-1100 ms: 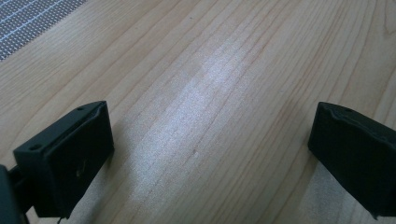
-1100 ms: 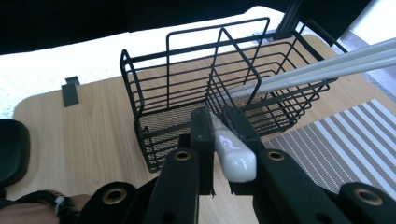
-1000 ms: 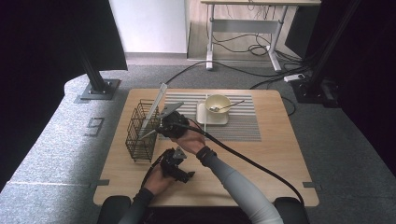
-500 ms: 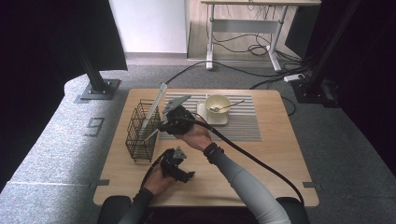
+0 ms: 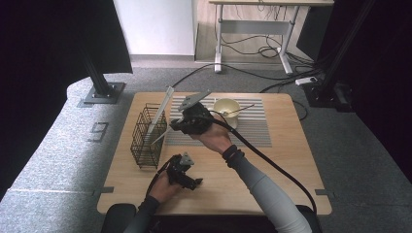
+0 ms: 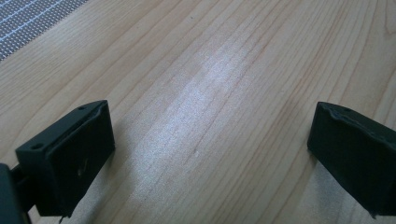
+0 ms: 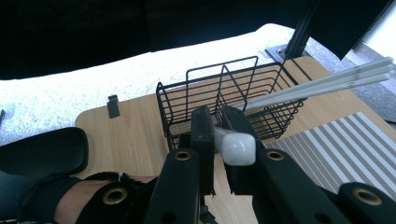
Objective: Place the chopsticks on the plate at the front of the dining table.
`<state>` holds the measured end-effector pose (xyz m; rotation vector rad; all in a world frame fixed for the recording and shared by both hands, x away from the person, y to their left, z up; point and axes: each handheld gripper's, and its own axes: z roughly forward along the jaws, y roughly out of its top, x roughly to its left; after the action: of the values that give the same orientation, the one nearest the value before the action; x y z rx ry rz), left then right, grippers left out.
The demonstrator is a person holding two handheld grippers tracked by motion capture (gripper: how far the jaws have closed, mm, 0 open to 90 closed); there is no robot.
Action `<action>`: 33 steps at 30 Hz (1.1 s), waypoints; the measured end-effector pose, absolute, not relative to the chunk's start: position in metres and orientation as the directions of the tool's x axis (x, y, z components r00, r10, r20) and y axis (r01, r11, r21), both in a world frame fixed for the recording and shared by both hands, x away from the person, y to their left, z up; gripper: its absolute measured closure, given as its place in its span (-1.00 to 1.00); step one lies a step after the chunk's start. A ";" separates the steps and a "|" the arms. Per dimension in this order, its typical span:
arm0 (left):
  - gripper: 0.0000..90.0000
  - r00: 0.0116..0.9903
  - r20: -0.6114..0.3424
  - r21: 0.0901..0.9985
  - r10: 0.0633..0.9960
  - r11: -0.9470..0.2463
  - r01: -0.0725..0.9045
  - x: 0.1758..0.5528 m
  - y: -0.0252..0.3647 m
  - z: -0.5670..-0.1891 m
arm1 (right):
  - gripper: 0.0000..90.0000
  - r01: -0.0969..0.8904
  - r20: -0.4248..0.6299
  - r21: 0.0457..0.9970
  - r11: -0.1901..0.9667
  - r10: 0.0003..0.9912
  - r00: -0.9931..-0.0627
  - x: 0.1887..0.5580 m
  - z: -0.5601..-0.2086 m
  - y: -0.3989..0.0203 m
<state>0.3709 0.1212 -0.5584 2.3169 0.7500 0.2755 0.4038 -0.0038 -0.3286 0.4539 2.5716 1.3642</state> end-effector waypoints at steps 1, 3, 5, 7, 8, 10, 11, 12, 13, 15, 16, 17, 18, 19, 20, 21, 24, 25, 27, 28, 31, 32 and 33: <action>-1.00 0.811 -0.007 0.663 0.585 -0.604 0.442 0.371 0.121 -0.558 | 0.83 0.179 -0.027 0.833 0.524 0.362 -0.932 0.403 -0.324 -0.008; -1.00 0.810 -0.007 0.662 0.587 -0.604 0.443 0.371 0.121 -0.558 | 0.83 0.179 -0.030 0.834 0.523 0.366 -0.930 0.402 -0.322 -0.010; -1.00 0.808 -0.007 0.662 0.589 -0.603 0.445 0.370 0.121 -0.558 | 0.83 0.182 -0.033 0.835 0.519 0.379 -0.925 0.401 -0.316 -0.016; -1.00 0.808 -0.007 0.662 0.589 -0.603 0.445 0.370 0.121 -0.558 | 0.83 0.183 -0.034 0.840 0.511 0.386 -0.922 0.401 -0.312 -0.022; -1.00 0.807 -0.007 0.663 0.590 -0.602 0.446 0.370 0.121 -0.558 | 0.84 0.183 -0.036 0.842 0.508 0.391 -0.920 0.400 -0.311 -0.024; -1.00 0.809 -0.007 0.662 0.588 -0.604 0.444 0.370 0.121 -0.558 | 0.84 0.184 -0.041 0.844 0.504 0.401 -0.915 0.400 -0.307 -0.029; -1.00 0.809 -0.007 0.662 0.587 -0.604 0.444 0.370 0.121 -0.558 | 0.84 0.182 -0.049 0.844 0.505 0.409 -0.911 0.399 -0.304 -0.033; -1.00 0.808 -0.008 0.663 0.589 -0.602 0.445 0.370 0.121 -0.559 | 0.84 0.181 -0.053 0.846 0.502 0.417 -0.907 0.399 -0.303 -0.036; -1.00 0.808 -0.008 0.663 0.589 -0.602 0.445 0.370 0.121 -0.559 | 0.84 0.182 -0.054 0.847 0.499 0.423 -0.905 0.398 -0.301 -0.039; -1.00 0.810 -0.007 0.662 0.586 -0.604 0.443 0.370 0.121 -0.558 | 0.84 0.185 -0.055 0.849 0.495 0.430 -0.901 0.398 -0.300 -0.042; -1.00 0.812 -0.007 0.663 0.584 -0.605 0.441 0.370 0.121 -0.558 | 0.84 0.186 -0.058 0.852 0.490 0.442 -0.895 0.398 -0.298 -0.048; -1.00 0.811 -0.008 0.663 0.585 -0.604 0.443 0.370 0.121 -0.559 | 0.84 0.187 -0.060 0.853 0.488 0.447 -0.892 0.397 -0.298 -0.051; -1.00 0.813 -0.007 0.662 0.582 -0.607 0.440 0.370 0.122 -0.558 | 0.84 0.189 -0.061 0.853 0.487 0.452 -0.890 0.397 -0.297 -0.054; -1.00 0.814 -0.007 0.662 0.581 -0.607 0.439 0.370 0.122 -0.558 | 0.84 0.193 -0.061 0.853 0.486 0.459 -0.887 0.397 -0.297 -0.058; -1.00 0.814 -0.007 0.662 0.581 -0.607 0.439 0.370 0.122 -0.558 | 0.84 0.195 -0.062 0.853 0.485 0.464 -0.883 0.397 -0.297 -0.061; -1.00 0.815 -0.008 0.662 0.580 -0.607 0.438 0.370 0.122 -0.558 | 0.84 0.195 -0.063 0.854 0.482 0.468 -0.881 0.397 -0.297 -0.064; -1.00 0.820 -0.009 0.661 0.573 -0.612 0.435 0.370 0.123 -0.558 | 0.84 0.200 -0.062 0.855 0.478 0.478 -0.876 0.398 -0.297 -0.070; -1.00 0.823 -0.008 0.656 0.567 -0.618 0.433 0.370 0.123 -0.558 | 0.84 0.201 -0.067 0.856 0.475 0.488 -0.870 0.397 -0.299 -0.077; -1.00 0.825 -0.009 0.654 0.565 -0.621 0.432 0.370 0.123 -0.557 | 0.84 0.203 -0.068 0.856 0.475 0.493 -0.867 0.397 -0.300 -0.082; -1.00 0.827 -0.013 0.654 0.561 -0.621 0.432 0.370 0.123 -0.557 | 0.84 0.205 -0.066 0.857 0.473 0.495 -0.866 0.397 -0.301 -0.085; -1.00 0.828 -0.011 0.663 0.561 -0.616 0.426 0.370 0.125 -0.554 | 0.84 0.211 -0.069 0.854 0.476 0.504 -0.861 0.395 -0.305 -0.092; -1.00 0.828 -0.010 0.670 0.560 -0.611 0.421 0.370 0.126 -0.552 | 0.84 0.210 -0.070 0.853 0.478 0.503 -0.861 0.395 -0.306 -0.094; -1.00 0.828 -0.011 0.677 0.561 -0.605 0.419 0.370 0.127 -0.550 | 0.84 0.212 -0.070 0.852 0.479 0.505 -0.860 0.394 -0.308 -0.096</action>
<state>0.3705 0.1275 -0.5503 2.3067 0.7133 0.2638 0.3937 -0.0965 -0.3080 0.6063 2.4178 1.3276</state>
